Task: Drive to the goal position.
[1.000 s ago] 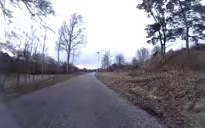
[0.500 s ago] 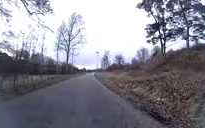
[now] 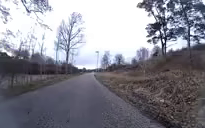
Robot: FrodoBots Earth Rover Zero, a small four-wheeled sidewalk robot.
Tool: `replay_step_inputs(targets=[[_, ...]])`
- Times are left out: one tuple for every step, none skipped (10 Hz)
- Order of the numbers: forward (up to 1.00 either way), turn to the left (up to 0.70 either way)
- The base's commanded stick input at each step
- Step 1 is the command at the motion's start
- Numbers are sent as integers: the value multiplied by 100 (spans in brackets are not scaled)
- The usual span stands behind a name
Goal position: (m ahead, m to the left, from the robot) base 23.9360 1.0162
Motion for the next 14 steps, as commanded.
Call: replay_step_inputs(targets=[[50, 0], [50, 0], [50, 0], [50, 0], [50, 0], [50, 0], [50, 0], [50, 32], [50, 31], [50, 2], [50, 36], [50, 24], [50, 0], [50, 0]])
